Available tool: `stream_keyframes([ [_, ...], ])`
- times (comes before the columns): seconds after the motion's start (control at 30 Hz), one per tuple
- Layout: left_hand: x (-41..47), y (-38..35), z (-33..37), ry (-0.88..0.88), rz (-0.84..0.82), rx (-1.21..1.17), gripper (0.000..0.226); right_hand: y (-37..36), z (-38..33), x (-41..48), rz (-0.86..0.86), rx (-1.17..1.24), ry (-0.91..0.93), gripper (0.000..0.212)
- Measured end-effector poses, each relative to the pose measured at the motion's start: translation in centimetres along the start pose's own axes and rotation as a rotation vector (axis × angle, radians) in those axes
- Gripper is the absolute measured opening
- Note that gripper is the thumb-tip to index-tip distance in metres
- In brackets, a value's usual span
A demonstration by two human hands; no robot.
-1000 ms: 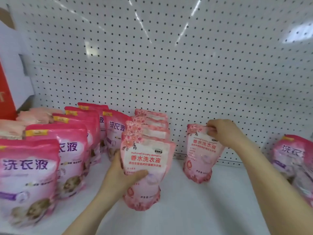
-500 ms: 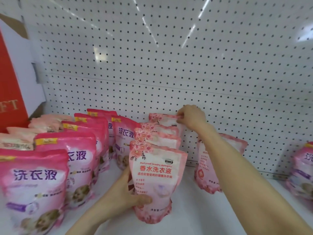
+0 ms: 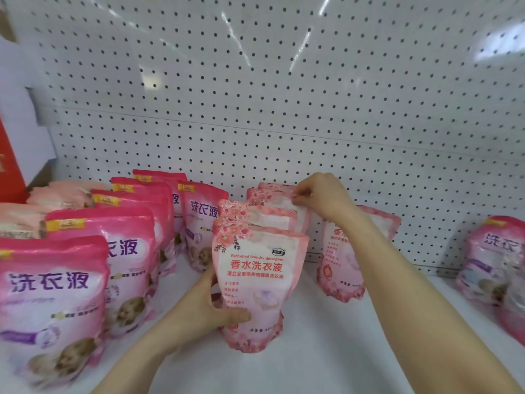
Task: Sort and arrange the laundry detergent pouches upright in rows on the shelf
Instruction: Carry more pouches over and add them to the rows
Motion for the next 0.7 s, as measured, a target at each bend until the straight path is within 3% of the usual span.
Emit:
stream_keyframes([
  [0.13, 0.0, -0.1, 0.0, -0.002, -0.022, -0.005, 0.102, -0.1, 1.1, -0.8, 0.053, -0.179, -0.054, 0.016],
  [0.23, -0.1, -0.2, 0.1, -0.001, -0.026, 0.004, 0.102, 1.1, -0.5, -2.6, 0.167, -0.011, 0.105, 0.022],
  [0.33, -0.2, -0.3, 0.2, 0.012, -0.041, 0.016, 0.094, 0.3, -3.1, -4.8, -0.122, 0.38, 0.196, 0.014],
  [0.4, -0.4, -0.6, 0.2, 0.019, -0.047, 0.026, 0.089, -1.0, -3.6, -5.6, -0.191, 0.349, 0.212, 0.032],
  [0.47, -0.7, -1.2, 0.3, 0.022, -0.066, 0.033, 0.082, -1.2, -2.6, -5.6, -0.093, 0.289, 0.187, 0.043],
  [0.57, -0.8, -2.2, 0.1, 0.038, -0.083, 0.049, 0.07, -0.2, -0.2, -6.0, 0.005, 0.234, 0.098, 0.009],
  [0.7, -0.4, -3.0, -0.2, 0.049, -0.044, 0.078, 0.062, 0.6, 1.7, -6.7, 0.043, 0.169, 0.007, 0.031],
])
Point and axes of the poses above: each hand's wrist, its own x-axis towards the middle knuckle, its own y-axis out of the back of the hand, z = x × y, the point moved 4 cm from there along x, towards the middle knuckle, and after that the axes turned 4 degrees about -z, right-handed, at the moved point
